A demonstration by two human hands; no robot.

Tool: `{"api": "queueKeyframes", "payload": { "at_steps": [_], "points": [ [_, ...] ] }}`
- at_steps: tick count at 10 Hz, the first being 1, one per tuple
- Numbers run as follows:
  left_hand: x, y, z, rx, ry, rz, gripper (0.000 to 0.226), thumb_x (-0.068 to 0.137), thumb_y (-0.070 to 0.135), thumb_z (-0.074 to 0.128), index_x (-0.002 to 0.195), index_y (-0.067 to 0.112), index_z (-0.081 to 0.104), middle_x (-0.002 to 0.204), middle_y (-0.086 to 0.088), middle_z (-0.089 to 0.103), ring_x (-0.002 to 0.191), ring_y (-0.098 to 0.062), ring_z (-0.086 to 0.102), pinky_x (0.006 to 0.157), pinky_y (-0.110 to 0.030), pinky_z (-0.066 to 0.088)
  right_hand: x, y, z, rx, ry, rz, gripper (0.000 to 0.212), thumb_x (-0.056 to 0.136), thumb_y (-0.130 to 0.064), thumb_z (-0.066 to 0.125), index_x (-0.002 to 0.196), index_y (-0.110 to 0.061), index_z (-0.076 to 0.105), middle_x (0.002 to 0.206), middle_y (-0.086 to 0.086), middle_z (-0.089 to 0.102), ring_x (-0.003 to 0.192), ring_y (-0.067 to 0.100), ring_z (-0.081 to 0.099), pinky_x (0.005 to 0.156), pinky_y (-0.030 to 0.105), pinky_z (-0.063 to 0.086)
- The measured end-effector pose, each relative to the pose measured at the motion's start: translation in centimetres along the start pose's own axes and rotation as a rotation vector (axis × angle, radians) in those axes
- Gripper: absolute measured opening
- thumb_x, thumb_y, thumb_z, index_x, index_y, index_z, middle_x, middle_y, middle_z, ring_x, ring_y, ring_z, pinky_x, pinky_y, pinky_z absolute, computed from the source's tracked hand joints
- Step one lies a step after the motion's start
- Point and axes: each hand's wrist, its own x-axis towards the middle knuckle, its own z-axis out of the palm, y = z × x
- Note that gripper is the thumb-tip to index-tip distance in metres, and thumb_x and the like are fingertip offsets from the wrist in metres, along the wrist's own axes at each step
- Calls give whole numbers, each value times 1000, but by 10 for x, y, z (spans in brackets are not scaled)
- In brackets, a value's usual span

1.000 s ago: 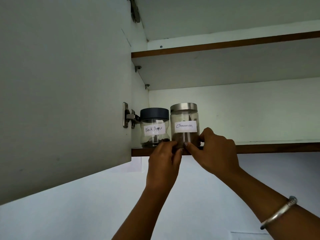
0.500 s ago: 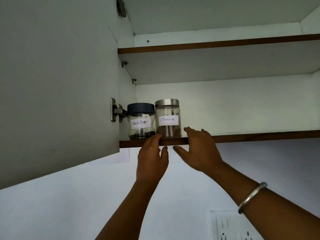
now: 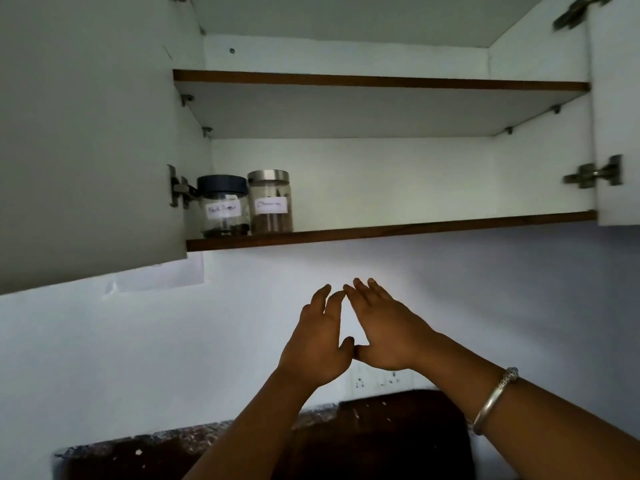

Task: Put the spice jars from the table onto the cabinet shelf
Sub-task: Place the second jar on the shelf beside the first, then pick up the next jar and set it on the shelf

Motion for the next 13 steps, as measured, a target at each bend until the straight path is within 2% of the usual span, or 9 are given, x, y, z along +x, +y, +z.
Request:
{"api": "queueKeyframes", "payload": {
  "at_steps": [4, 6, 7, 8, 9, 10, 11, 12, 13],
  "points": [
    [-68, 156, 144, -144, -376, 82, 78, 79, 28, 60, 145, 13, 19, 148, -10, 24, 136, -27, 28, 113, -37, 27, -206, 121, 34, 100, -247, 239, 94, 80, -48, 60, 149, -17, 4, 158, 4, 10, 146, 26, 2, 116, 43, 21],
    [-107, 257, 251, -191, -519, 83, 72, 85, 29, 58, 144, 11, 22, 149, -8, 26, 137, -25, 25, 113, -32, 22, -323, 206, 65, 65, -395, 295, 80, 89, -45, 51, 149, -12, 9, 157, 11, 12, 144, 29, 10, 117, 43, 10],
    [-128, 304, 308, -198, -631, -8, 67, 87, 25, 57, 143, 9, 24, 148, -12, 29, 136, -27, 28, 112, -39, 26, -377, 245, 84, 98, -414, 371, 83, 81, -36, 62, 147, -11, 17, 154, 14, 18, 141, 32, 15, 114, 45, 16],
    [-145, 316, 342, -180, -696, -11, 63, 89, 23, 54, 143, 9, 24, 150, -12, 26, 138, -27, 26, 113, -37, 22, -405, 265, 102, 122, -487, 411, 84, 82, -43, 60, 148, -16, 13, 155, 11, 15, 142, 35, 11, 112, 50, 20],
    [-168, 342, 385, -255, -832, 7, 62, 91, 29, 52, 144, 13, 24, 151, -7, 25, 139, -21, 24, 112, -28, 17, -449, 297, 129, 160, -700, 403, 96, 80, -57, 59, 149, -20, 4, 157, 11, 7, 143, 39, 2, 113, 57, 18],
    [-194, 362, 404, -218, -954, -4, 68, 87, 31, 57, 145, 15, 25, 152, -7, 25, 140, -22, 22, 112, -31, 19, -479, 307, 151, 221, -834, 404, 113, 69, -66, 64, 149, -21, -1, 158, 11, 0, 144, 38, -4, 113, 59, 15],
    [-207, 364, 415, -254, -943, -101, 81, 80, 46, 59, 146, 21, 18, 152, -6, 23, 138, -24, 23, 110, -35, 25, -495, 308, 166, 352, -865, 425, 119, 66, -57, 74, 149, -18, -3, 157, 14, 2, 143, 37, 4, 114, 52, 17],
    [-220, 366, 419, -246, -958, -166, 91, 79, 46, 62, 147, 21, 9, 154, -8, 14, 141, -27, 19, 113, -39, 27, -505, 302, 178, 463, -760, 465, 116, 69, -41, 77, 149, -19, -4, 152, 18, 16, 137, 36, 27, 111, 45, 29],
    [-222, 362, 420, -252, -948, -212, 90, 77, 34, 69, 146, 26, 12, 148, -8, 24, 132, -25, 32, 106, -36, 36, -509, 300, 189, 477, -623, 488, 107, 75, -33, 75, 149, -21, -1, 149, 17, 25, 133, 33, 36, 108, 40, 34]
  ]
}}
